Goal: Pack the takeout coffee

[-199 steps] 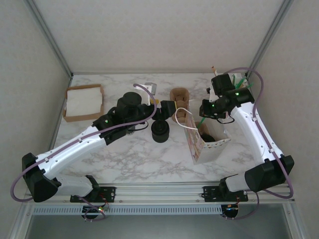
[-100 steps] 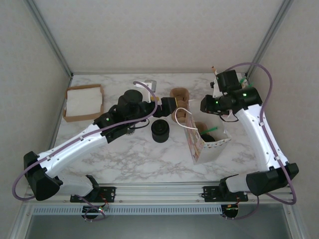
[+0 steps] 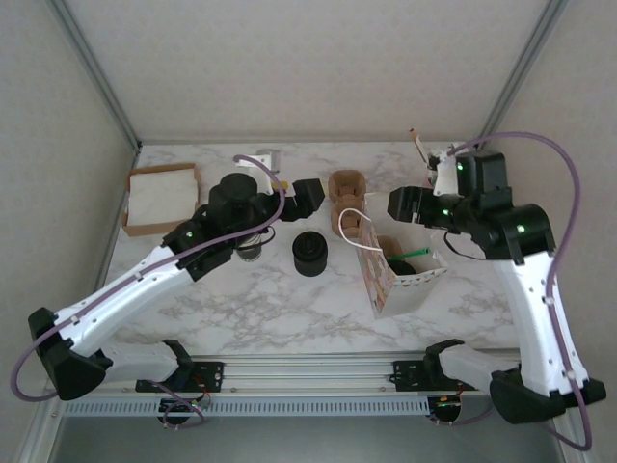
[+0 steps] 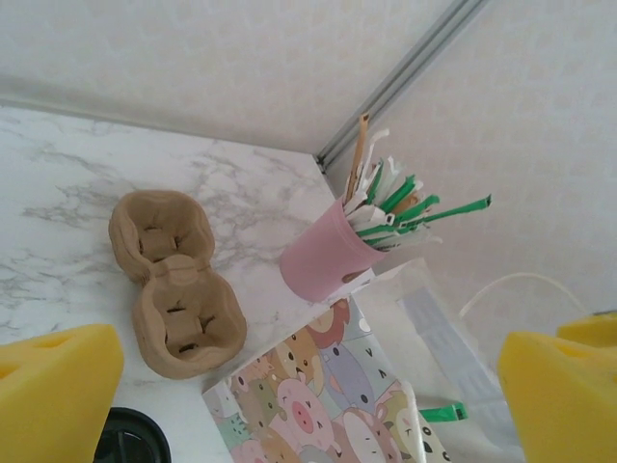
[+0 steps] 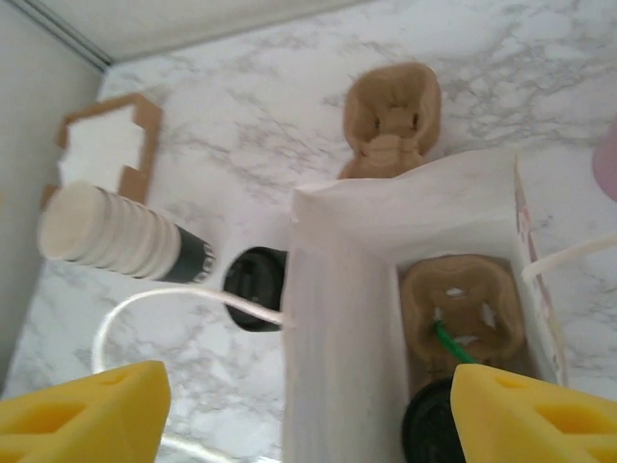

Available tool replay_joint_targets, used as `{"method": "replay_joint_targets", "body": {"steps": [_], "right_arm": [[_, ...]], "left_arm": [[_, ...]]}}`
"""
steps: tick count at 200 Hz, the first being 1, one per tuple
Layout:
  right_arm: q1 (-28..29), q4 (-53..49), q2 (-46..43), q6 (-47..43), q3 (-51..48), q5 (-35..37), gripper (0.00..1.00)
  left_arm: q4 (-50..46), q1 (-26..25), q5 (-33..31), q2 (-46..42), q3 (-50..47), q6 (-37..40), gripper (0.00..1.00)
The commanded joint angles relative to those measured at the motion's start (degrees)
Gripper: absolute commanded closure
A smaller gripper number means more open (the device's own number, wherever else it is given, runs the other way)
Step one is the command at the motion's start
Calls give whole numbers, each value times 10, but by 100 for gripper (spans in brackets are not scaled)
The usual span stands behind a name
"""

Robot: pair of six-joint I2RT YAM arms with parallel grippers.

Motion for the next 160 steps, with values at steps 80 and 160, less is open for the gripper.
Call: {"method": "replay_joint_targets", "body": {"steps": [80,160], "right_arm": [[4,111,-59,16,-69,-129,1],[7,162,-9,42,-52,-187,1]], "left_arm": [[-73,30,-100,-53,-49,-43,0],[-115,122,-61,-18,-42,-57,0]]}}
